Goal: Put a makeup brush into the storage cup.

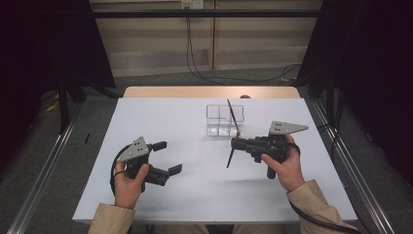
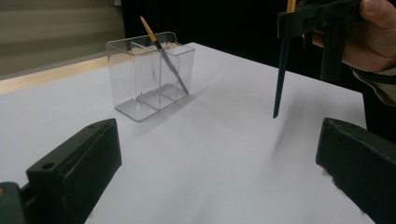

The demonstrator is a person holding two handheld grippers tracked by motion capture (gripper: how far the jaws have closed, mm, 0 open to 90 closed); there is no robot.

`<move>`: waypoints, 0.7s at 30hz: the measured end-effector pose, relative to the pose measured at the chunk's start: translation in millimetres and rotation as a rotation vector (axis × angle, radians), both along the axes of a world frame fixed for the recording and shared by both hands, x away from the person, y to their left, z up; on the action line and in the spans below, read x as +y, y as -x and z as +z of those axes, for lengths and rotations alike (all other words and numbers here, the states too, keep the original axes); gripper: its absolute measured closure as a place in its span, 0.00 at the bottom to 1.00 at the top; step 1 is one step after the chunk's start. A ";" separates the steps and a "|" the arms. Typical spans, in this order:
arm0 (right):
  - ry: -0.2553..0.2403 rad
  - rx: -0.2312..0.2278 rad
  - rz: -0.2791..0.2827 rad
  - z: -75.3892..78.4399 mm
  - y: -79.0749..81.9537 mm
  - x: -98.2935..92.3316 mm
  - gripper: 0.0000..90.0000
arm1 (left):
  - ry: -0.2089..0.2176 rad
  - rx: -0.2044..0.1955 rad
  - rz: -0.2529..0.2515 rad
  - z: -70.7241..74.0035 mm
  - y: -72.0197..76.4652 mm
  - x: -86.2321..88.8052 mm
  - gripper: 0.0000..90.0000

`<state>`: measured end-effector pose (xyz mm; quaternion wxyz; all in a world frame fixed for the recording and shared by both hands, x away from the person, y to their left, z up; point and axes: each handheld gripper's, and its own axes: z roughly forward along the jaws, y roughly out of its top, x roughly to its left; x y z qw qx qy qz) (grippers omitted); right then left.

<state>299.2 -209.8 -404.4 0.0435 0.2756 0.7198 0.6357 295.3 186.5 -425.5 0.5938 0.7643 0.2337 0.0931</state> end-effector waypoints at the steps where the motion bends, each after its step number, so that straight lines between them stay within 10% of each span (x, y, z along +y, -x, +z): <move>1: 0.000 0.000 -0.001 0.2 0.2 -0.4 0.94 | -0.002 0.001 0.003 0.4 0.4 2.6 0.00; 21: 0.008 -0.006 -0.009 0.9 -1.9 -3.1 0.94 | -0.018 -0.020 0.077 -1.1 8.7 39.9 0.00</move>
